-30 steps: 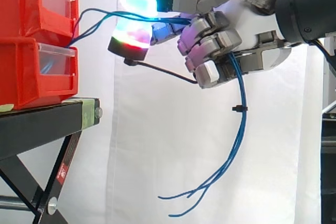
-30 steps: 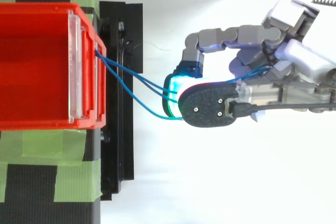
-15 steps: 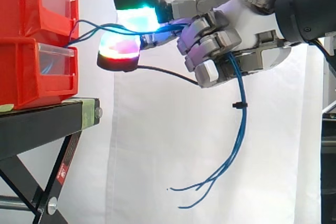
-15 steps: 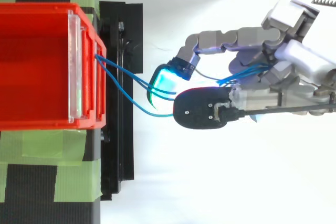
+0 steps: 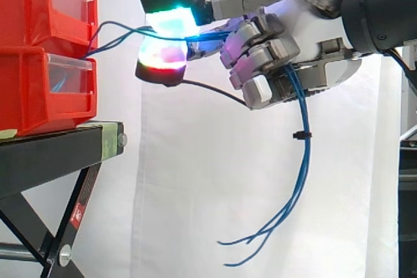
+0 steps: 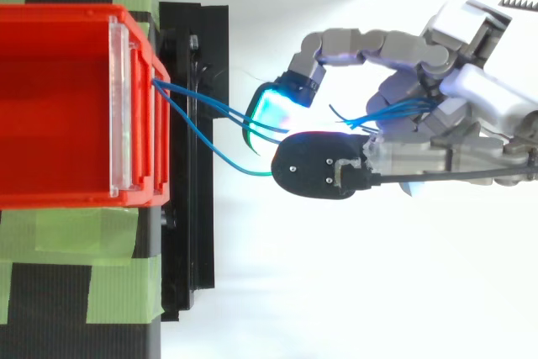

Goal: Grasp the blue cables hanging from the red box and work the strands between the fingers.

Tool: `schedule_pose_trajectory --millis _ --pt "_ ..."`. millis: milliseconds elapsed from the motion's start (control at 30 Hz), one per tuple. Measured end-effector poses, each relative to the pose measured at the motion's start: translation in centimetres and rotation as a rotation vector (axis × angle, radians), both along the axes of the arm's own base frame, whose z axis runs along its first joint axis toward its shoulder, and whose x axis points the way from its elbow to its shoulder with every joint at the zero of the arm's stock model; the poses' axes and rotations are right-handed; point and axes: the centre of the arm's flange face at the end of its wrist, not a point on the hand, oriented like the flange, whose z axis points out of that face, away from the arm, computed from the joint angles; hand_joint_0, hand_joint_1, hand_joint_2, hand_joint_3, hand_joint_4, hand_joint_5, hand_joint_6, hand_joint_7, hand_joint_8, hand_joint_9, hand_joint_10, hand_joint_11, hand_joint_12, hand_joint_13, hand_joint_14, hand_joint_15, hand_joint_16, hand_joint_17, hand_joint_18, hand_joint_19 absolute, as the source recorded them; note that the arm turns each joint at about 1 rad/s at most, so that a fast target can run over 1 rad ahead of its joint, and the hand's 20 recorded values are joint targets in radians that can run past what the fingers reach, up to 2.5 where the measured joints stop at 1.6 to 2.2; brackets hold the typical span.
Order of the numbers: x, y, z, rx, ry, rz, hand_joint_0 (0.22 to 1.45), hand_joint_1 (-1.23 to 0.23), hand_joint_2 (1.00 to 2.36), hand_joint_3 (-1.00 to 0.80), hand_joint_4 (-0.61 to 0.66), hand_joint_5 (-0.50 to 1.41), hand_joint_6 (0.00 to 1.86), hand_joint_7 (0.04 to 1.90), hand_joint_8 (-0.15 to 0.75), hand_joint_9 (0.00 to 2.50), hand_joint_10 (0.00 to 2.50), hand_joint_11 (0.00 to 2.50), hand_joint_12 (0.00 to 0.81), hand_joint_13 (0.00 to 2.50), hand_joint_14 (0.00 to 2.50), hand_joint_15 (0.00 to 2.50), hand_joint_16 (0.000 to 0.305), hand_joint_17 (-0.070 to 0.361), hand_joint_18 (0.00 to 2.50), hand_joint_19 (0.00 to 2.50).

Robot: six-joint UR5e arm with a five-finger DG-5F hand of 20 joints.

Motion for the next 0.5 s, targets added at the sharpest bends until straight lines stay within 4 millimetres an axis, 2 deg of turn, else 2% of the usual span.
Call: schedule_pose_trajectory --millis 100,133,167,200,267,300,333,367,400,467,500 --pt "0.00 0.00 -0.03 0.000 0.001 0.000 0.82 -0.76 1.02 -0.20 0.06 0.10 1.31 1.11 0.445 1.77 2.50 2.50 0.688 2.06 2.50 1.81 0.238 0.178 2.50 0.72" --pt "0.00 0.01 -0.05 -0.001 0.002 0.000 0.85 -0.75 1.00 0.01 0.09 0.12 1.32 1.05 0.445 1.77 2.50 2.50 0.688 2.06 2.50 1.81 0.238 0.178 2.50 0.72" --pt "0.00 0.00 -0.06 -0.001 0.002 0.000 0.83 -0.73 1.12 0.08 0.10 0.12 1.30 1.01 0.445 1.77 2.50 2.50 0.688 2.06 2.50 1.81 0.238 0.178 2.50 0.72" --pt "0.00 0.00 -0.05 -0.001 0.002 0.000 0.81 -0.71 1.23 0.05 0.10 0.12 1.29 1.00 0.445 1.77 2.50 2.50 0.688 2.06 2.50 1.81 0.238 0.178 2.50 0.72" --pt "0.00 0.00 -0.02 0.000 0.001 0.000 0.73 -0.61 1.68 -0.16 0.11 0.12 1.25 1.05 0.445 1.77 2.50 2.50 0.688 2.06 2.50 1.81 0.238 0.178 2.50 0.72" --pt "-0.01 0.00 -0.02 0.000 0.001 0.000 0.77 -0.55 1.70 -0.11 0.13 0.12 1.23 1.04 0.445 1.77 2.50 2.50 0.688 2.06 2.50 1.81 0.238 0.178 2.50 0.72" --pt "-0.01 0.02 -0.03 -0.001 0.002 0.000 0.82 -0.52 1.67 -0.09 0.14 0.20 1.05 1.08 0.445 1.77 2.50 2.50 0.688 2.06 2.50 1.81 0.238 0.178 2.50 0.72" --pt "-0.01 0.03 -0.04 -0.001 0.002 0.000 0.90 -0.52 1.48 -0.02 0.18 0.40 0.49 1.28 0.445 1.77 2.50 2.50 0.688 2.06 2.50 1.81 0.238 0.178 2.50 0.72" --pt "-0.01 0.02 -0.03 -0.001 0.002 0.000 0.93 -0.53 1.41 0.00 0.19 0.47 0.26 1.40 0.445 1.77 2.50 2.50 0.688 2.06 2.50 1.81 0.238 0.178 2.50 0.72" --pt "-0.01 0.01 -0.02 -0.001 0.001 0.000 0.97 -0.54 1.25 0.03 0.24 0.57 0.00 1.46 0.445 1.77 2.50 2.50 0.688 2.06 2.50 1.81 0.238 0.178 2.50 0.72" --pt "-0.01 0.02 -0.01 -0.001 0.001 0.000 0.96 -0.54 1.25 0.03 0.25 0.57 0.00 1.46 0.445 1.77 2.50 2.50 0.688 2.06 2.50 1.81 0.238 0.178 2.50 0.72"
